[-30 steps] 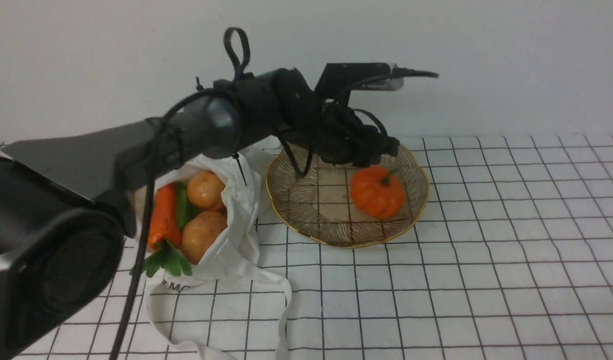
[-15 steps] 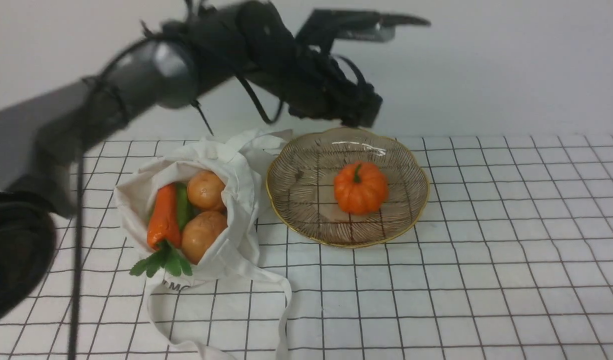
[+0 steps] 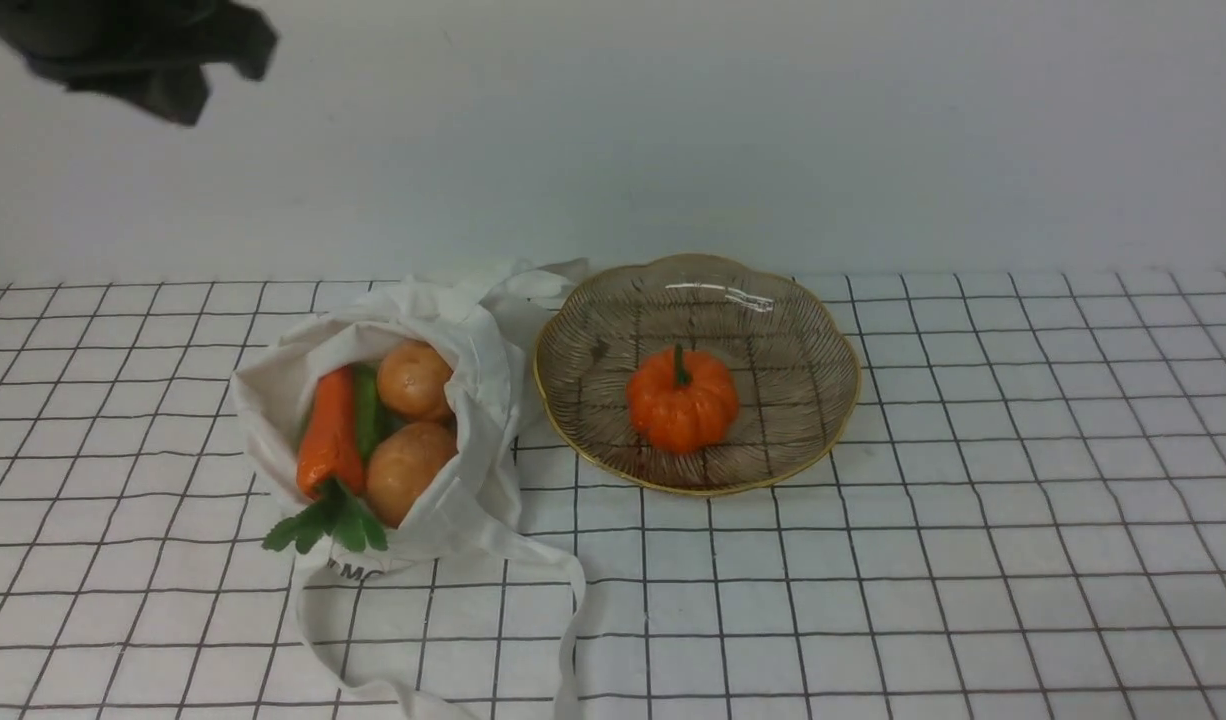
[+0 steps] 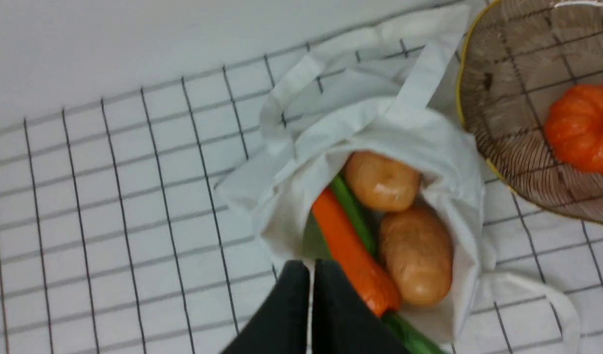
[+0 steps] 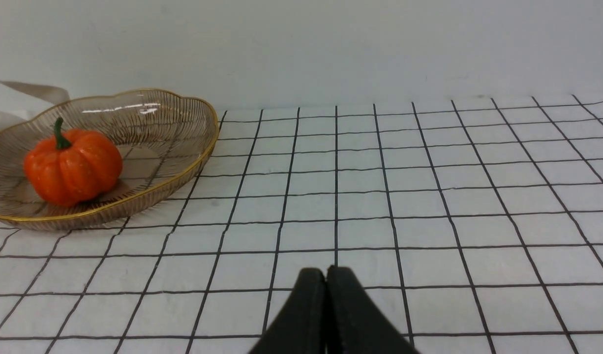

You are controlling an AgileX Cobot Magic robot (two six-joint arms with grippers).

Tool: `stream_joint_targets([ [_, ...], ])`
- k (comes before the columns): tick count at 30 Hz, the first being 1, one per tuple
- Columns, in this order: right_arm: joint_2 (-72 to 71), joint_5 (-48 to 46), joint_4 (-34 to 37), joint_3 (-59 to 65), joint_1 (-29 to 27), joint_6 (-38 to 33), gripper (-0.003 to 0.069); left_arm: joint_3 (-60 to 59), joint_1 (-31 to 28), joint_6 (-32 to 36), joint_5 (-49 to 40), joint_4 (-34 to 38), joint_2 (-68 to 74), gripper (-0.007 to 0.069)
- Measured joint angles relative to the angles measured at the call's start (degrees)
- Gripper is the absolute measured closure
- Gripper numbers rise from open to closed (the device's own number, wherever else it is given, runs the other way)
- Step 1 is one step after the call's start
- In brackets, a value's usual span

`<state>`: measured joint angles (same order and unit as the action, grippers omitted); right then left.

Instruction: Take vegetables from bag on white checkered tablecloth place on plate.

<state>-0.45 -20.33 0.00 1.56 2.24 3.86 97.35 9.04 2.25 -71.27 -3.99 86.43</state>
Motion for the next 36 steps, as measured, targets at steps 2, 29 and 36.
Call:
stream_joint_targets([
  [2,0.0,0.0,0.0,0.0,0.0,0.0,0.0674,-4.1,-1.2,-1.2,-0.3,1.1,-2.0,0.0632],
  [29,0.0,0.0,0.0,0.0,0.0,0.0,0.0674,-80.9,-1.9,-6.1,44.2,13.6,-80.3,0.0632],
  [36,0.0,0.0,0.0,0.0,0.0,0.0,0.0674,-85.1,-1.9,-7.1,48.3,13.5,-87.1,0.0632],
])
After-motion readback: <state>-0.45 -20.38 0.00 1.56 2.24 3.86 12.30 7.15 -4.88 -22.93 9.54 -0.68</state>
